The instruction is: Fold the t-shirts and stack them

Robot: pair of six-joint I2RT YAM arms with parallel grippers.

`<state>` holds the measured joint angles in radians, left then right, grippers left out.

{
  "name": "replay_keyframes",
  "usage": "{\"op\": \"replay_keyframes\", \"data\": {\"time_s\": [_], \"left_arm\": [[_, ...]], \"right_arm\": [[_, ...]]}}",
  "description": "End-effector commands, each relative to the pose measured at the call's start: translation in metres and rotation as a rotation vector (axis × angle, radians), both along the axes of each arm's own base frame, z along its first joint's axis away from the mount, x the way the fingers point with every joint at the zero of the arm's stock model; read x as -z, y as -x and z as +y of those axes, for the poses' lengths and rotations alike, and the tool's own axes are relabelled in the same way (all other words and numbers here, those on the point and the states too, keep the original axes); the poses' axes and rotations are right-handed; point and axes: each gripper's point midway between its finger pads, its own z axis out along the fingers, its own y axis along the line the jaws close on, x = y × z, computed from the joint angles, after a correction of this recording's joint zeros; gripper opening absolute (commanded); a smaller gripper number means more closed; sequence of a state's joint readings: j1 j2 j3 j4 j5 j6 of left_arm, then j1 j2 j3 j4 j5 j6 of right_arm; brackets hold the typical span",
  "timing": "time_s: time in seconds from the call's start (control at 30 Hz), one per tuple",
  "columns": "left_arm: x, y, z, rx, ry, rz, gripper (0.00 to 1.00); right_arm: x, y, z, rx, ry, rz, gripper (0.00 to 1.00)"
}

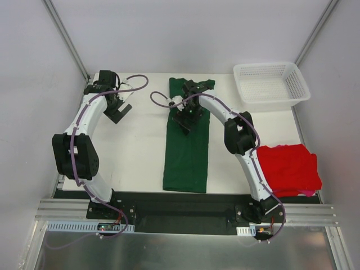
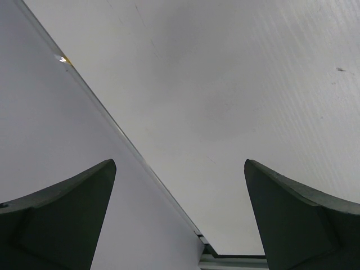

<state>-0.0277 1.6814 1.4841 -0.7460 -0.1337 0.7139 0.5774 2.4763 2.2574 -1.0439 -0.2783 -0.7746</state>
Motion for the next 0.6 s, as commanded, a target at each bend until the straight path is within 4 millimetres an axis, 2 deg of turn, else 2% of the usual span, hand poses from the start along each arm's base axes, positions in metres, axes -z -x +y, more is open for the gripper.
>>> {"op": "replay_keyframes", "data": {"time_s": [0.0,0.23,0.4,0.5,0.57], "left_arm": [[-0.006,0.003,0.004,0.014,-0.043,0.003,0.99],[-0.011,0.010,0.007,0.026,-0.067,0.000,0.99],[-0.018,0.017,0.009,0.020,-0.072,-0.009,0.99],[-0.030,0.018,0.001,0.007,-0.021,-0.036,0.99],[-0.041,0.020,-0.009,0.001,0.022,-0.039,0.99]], "right_arm": [[-0.007,0.046,0.009,0.141,-0.023,0.240,1.00],[-0.008,0.072,0.027,0.281,-0.029,0.383,1.00],[-0.007,0.083,0.053,0.346,-0.063,0.466,1.00],[-0.009,0.061,0.059,0.288,-0.067,0.320,1.00],[-0.003,0.042,0.044,0.234,-0.016,0.187,1.00]]}}
